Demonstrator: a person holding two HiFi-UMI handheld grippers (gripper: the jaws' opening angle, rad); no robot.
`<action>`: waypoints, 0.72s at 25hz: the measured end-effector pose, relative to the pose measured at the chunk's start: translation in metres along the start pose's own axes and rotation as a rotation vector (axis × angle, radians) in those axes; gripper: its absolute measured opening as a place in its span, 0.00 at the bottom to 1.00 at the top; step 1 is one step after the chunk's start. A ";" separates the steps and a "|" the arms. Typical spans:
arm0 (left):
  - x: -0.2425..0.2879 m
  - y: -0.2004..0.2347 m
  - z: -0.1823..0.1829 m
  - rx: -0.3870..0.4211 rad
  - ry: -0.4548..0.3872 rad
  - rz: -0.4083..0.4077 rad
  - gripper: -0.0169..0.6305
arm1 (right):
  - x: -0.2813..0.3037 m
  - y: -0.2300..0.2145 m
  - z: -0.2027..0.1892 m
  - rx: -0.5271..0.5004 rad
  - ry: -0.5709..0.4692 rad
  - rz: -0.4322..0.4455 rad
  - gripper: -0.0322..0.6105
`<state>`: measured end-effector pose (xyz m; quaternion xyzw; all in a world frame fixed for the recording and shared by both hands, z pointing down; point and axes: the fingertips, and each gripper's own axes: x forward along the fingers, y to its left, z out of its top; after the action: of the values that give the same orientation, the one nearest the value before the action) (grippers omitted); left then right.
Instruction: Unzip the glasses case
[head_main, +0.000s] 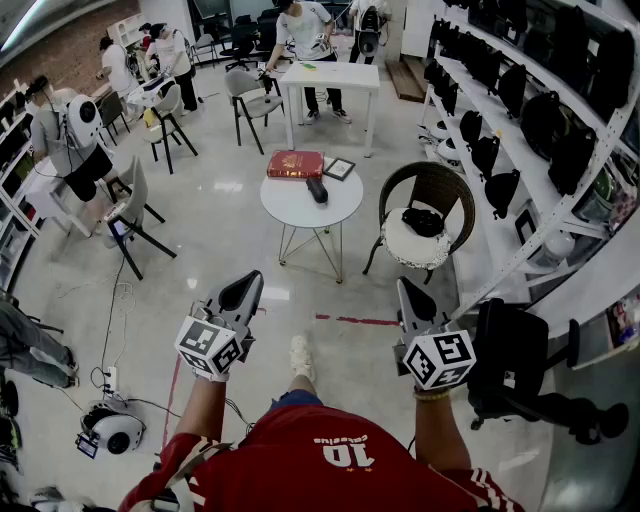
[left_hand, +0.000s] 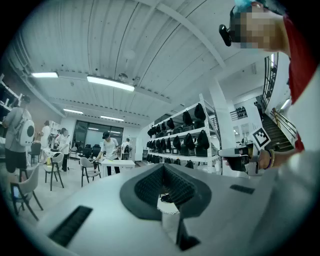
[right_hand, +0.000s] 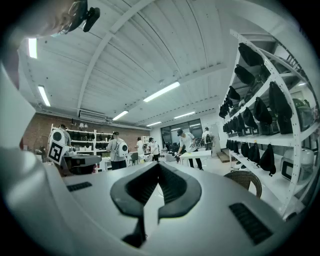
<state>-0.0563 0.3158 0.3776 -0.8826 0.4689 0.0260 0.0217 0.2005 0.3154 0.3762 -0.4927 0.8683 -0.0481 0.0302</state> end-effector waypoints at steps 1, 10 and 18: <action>0.000 -0.001 -0.001 -0.003 0.000 0.002 0.04 | -0.001 0.000 0.000 -0.002 -0.001 0.000 0.07; 0.003 -0.010 0.002 0.002 0.002 -0.011 0.04 | -0.010 0.000 0.005 -0.009 -0.018 0.000 0.07; -0.003 -0.011 0.002 -0.008 -0.005 -0.003 0.04 | -0.011 -0.001 0.007 -0.007 -0.044 -0.009 0.07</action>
<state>-0.0492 0.3244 0.3764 -0.8833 0.4675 0.0301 0.0192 0.2073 0.3236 0.3689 -0.4975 0.8655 -0.0346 0.0474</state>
